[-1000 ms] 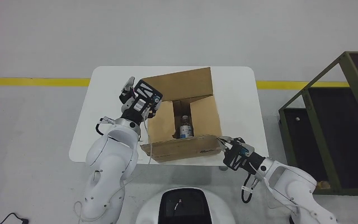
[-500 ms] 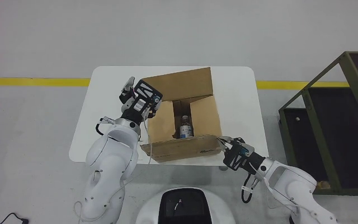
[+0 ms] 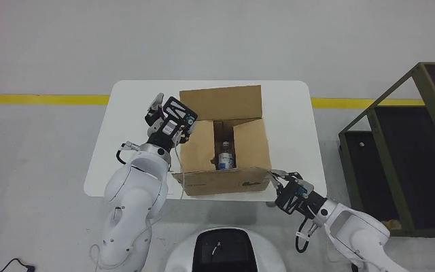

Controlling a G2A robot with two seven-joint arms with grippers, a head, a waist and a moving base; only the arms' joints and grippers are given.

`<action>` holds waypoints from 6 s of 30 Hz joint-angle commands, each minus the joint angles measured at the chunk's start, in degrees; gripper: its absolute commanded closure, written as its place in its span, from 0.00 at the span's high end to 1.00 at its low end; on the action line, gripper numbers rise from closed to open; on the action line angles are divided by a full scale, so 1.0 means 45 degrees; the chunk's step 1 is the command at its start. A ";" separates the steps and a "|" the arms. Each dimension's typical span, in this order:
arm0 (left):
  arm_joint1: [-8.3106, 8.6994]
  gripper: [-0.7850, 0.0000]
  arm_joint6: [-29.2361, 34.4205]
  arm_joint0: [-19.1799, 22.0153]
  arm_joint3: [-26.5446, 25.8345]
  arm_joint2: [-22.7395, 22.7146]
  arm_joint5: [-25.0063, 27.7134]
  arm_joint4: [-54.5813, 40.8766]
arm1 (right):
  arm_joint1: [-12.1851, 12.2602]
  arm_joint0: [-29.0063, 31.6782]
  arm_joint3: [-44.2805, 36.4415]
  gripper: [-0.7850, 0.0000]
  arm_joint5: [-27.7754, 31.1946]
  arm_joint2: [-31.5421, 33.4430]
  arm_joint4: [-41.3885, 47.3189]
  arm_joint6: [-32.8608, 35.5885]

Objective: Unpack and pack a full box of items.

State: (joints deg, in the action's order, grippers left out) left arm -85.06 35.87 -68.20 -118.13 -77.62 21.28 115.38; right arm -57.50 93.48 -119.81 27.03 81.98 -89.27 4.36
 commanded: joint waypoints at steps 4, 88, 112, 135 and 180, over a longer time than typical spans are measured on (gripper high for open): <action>0.0000 1.00 0.0000 0.0000 0.0000 0.0000 0.0000 0.0000 | 0.0034 0.0429 -0.0066 0.20 0.0241 0.0102 -0.0374 0.0028; 0.0000 1.00 0.0000 0.0000 0.0000 0.0000 0.0000 0.0000 | -0.0582 0.9149 -0.1421 0.00 -0.5930 0.4355 -0.0082 -0.1589; 0.0000 1.00 0.0000 0.0000 0.0000 0.0000 0.0000 0.0000 | -0.0582 0.9149 -0.1421 0.00 -0.5930 0.4355 -0.0082 -0.1589; 0.0000 0.30 0.0000 0.0000 0.0000 0.0000 0.0000 0.0000 | -0.0582 0.9149 -0.1421 0.00 -0.5930 0.4355 -0.0082 -0.1589; 0.0000 1.00 0.0000 0.0000 0.0000 0.0000 0.0000 0.0000 | -0.0714 0.8267 -0.1219 1.00 -0.5946 0.4329 0.0063 -0.1651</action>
State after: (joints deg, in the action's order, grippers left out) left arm -85.06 35.87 -68.20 -118.13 -77.62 21.28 115.38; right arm -60.67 131.41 -125.31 0.42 101.29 -89.03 -2.77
